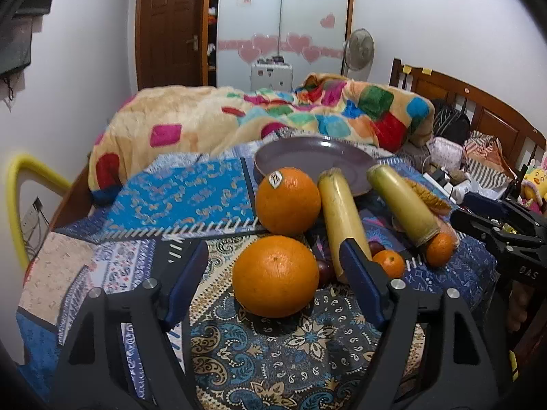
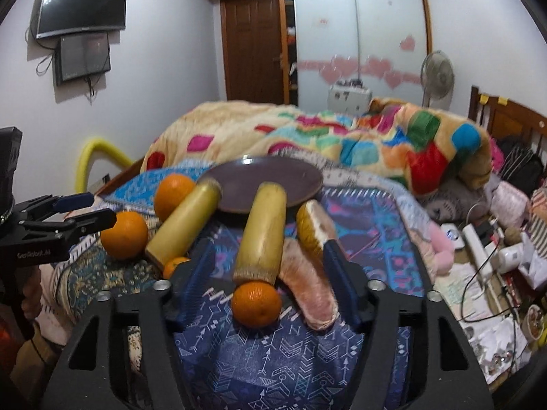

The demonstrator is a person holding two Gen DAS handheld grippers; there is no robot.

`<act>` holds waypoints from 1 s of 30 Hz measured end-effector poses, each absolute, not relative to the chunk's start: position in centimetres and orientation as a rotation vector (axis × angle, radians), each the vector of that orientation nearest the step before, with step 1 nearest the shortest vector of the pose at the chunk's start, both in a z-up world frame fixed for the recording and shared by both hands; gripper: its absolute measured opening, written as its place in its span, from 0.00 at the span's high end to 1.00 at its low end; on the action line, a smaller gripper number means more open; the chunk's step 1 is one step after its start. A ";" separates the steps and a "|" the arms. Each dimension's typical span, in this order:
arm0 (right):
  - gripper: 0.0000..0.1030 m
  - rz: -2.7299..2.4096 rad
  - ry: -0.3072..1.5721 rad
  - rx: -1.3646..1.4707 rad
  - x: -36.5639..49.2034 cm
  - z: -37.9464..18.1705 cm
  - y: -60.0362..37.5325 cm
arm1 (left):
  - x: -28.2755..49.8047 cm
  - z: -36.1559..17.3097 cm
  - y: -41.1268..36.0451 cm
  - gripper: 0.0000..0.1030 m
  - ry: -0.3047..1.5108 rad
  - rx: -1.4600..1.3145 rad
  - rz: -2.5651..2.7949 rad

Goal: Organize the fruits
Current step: 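Grasp the large orange with the left gripper while the right grasps a yellow stalk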

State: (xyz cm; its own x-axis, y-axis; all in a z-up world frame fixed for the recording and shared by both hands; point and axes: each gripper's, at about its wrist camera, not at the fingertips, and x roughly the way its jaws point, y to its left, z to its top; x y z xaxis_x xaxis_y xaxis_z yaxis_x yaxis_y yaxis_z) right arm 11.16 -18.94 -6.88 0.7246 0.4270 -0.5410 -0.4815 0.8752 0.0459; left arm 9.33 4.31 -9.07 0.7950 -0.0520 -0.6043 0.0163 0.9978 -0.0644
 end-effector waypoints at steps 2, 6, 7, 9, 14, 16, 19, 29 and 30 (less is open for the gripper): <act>0.49 0.516 0.607 -0.100 11.8 -7.3 -18.8 | 9.8 -9.4 4.4 0.24 0.668 -0.056 -0.043; 0.52 0.527 0.640 -0.110 12.6 -7.8 -18.3 | 10.6 -10.2 4.5 0.26 0.702 -0.053 -0.053; 0.52 0.527 0.642 -0.118 12.8 -7.8 -18.2 | 10.9 -10.3 4.5 0.28 0.712 -0.054 -0.057; 0.52 0.534 0.646 -0.131 13.0 -7.7 -17.7 | 11.3 -10.8 4.5 0.32 0.728 -0.056 -0.062; 0.54 0.550 0.674 -0.141 14.4 -8.1 -16.8 | 11.9 -11.5 4.6 0.36 0.754 -0.069 -0.076; 0.54 0.555 0.686 -0.142 14.9 -8.3 -16.6 | 12.0 -11.4 4.8 0.36 0.752 -0.073 -0.080; 0.54 0.560 0.705 -0.142 15.4 -8.7 -16.2 | 12.3 -11.4 4.9 0.36 0.751 -0.076 -0.087; 0.60 0.527 0.705 -0.191 16.2 -9.2 -14.8 | 12.6 -11.8 4.8 0.36 0.753 -0.048 -0.098; 0.63 0.524 0.702 -0.193 16.3 -9.2 -14.9 | 12.7 -11.8 4.7 0.36 0.753 -0.042 -0.097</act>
